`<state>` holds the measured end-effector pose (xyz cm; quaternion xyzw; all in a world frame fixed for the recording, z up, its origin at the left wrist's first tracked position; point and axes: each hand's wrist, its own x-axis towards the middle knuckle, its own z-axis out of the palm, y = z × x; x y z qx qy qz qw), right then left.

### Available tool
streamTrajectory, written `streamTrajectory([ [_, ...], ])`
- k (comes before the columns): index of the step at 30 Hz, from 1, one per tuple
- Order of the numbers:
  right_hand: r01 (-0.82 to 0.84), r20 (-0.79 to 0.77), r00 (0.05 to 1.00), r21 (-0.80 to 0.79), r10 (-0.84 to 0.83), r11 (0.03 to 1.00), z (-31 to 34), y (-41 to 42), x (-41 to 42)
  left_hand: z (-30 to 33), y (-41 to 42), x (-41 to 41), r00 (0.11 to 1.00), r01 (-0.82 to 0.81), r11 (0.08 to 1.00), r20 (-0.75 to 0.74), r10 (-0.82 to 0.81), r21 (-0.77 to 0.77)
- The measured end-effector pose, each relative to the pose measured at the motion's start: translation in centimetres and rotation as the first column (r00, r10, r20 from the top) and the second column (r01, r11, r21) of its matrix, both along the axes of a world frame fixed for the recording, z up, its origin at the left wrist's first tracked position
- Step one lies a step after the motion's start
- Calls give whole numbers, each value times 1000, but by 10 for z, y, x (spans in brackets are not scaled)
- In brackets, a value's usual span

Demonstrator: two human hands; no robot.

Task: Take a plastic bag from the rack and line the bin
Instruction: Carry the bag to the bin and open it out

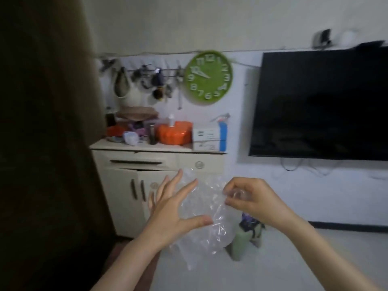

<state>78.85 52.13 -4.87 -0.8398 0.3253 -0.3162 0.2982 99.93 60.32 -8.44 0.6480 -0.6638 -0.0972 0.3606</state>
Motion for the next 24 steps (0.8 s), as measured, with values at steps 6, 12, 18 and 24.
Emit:
streamTrajectory([
  [6,276,-14,961,-35,-276,961,-5,-65,-89,12,-122,-94,941,323,945,114,-317,-40],
  [12,495,60,868,-40,-493,868,-2,-146,-147,14,-248,-160,842,502,865,-225,-491,-7],
  [18,669,186,729,11,-659,743,-3,-211,-195,18,-368,-215,659,713,701,-357,-662,16],
  [24,824,315,488,143,-814,549,-25,-259,-268,1,-454,-300,512,809,586,-540,-668,42],
])
